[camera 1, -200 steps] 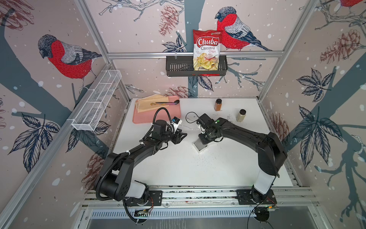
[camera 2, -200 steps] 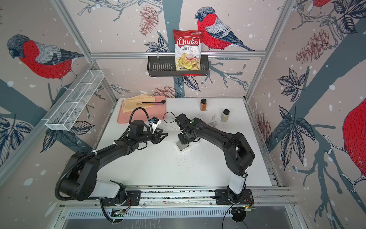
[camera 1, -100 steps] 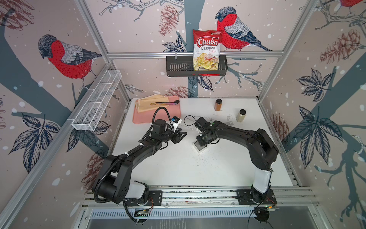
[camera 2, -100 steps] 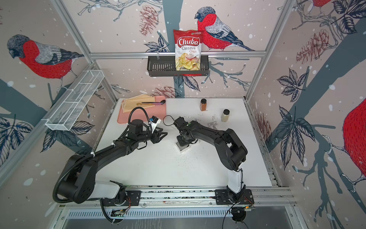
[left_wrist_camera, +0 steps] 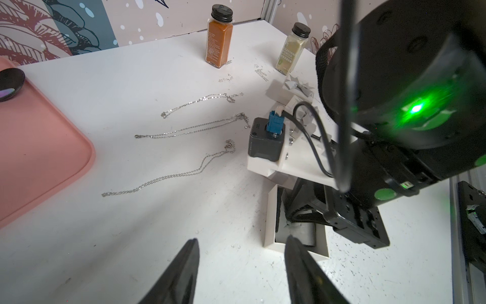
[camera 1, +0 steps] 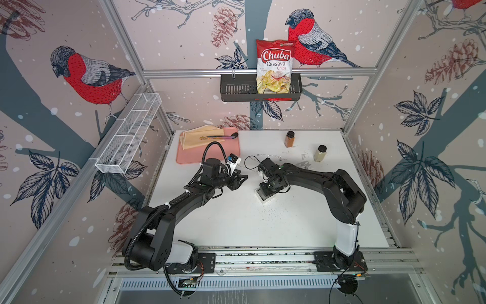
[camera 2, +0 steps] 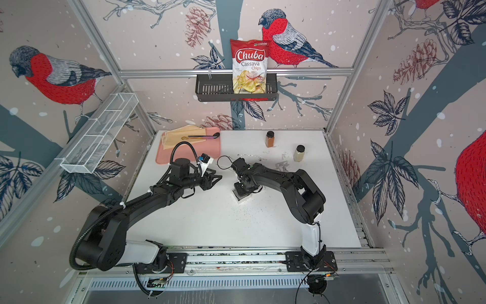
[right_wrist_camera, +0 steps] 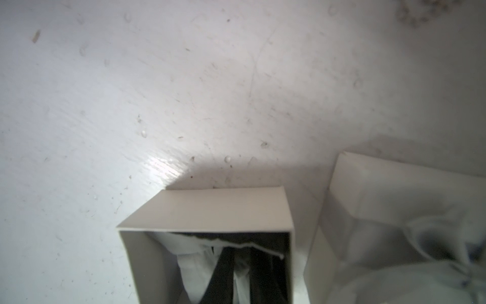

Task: Take the necklace out of the lift-off lid jewelry box
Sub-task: Place the inner lining in the jewelry box.

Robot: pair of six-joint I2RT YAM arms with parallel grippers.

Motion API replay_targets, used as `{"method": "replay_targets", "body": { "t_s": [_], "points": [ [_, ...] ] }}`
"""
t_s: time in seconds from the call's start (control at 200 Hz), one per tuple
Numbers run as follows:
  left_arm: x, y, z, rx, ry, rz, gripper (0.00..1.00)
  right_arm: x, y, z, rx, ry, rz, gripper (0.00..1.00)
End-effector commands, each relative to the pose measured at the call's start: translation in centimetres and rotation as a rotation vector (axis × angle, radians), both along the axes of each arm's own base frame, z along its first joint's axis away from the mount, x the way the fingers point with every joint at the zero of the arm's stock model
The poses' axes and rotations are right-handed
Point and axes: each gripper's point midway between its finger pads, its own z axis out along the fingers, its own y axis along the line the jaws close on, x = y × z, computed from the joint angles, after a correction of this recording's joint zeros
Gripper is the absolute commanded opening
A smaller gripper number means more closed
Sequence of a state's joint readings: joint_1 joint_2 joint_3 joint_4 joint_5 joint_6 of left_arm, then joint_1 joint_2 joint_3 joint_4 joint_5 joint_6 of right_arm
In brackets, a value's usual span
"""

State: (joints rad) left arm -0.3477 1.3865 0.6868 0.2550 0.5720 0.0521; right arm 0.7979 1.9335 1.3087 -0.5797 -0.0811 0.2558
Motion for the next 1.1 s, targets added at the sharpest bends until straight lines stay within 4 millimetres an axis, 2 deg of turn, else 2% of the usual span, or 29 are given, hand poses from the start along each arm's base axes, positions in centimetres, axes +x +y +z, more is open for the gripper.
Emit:
{"method": "replay_targets", "body": {
  "t_s": [0.0, 0.175, 0.365, 0.55, 0.71, 0.946, 1.096],
  "points": [
    [0.2, 0.0, 0.7, -0.009, -0.025, 0.003, 0.56, 0.5, -0.1, 1.8, 0.006, -0.043, 0.003, 0.16],
    [0.4, 0.1, 1.1, -0.018, -0.037, 0.019, 0.56, 1.5, -0.9, 3.0, -0.025, -0.108, -0.029, 0.14],
    [0.3, 0.5, 1.6, -0.016, -0.057, 0.043, 0.56, 2.1, 0.0, 2.1, 0.006, -0.13, -0.037, 0.07],
    [0.1, 1.2, 1.9, -0.012, -0.082, 0.077, 0.56, 2.7, 1.0, 1.8, 0.034, -0.149, -0.041, 0.07],
    [0.0, 1.5, 2.4, -0.026, -0.106, 0.099, 0.56, 2.6, 1.6, 0.4, 0.019, -0.127, -0.017, 0.07],
    [0.0, 2.0, 2.9, -0.025, -0.133, 0.124, 0.56, 1.7, 2.6, -1.3, 0.017, -0.08, 0.065, 0.06],
    [-0.1, 2.2, 2.9, -0.028, -0.143, 0.14, 0.56, -0.7, 5.0, 0.2, 0.123, -0.067, 0.233, 0.08]
  ]
}}
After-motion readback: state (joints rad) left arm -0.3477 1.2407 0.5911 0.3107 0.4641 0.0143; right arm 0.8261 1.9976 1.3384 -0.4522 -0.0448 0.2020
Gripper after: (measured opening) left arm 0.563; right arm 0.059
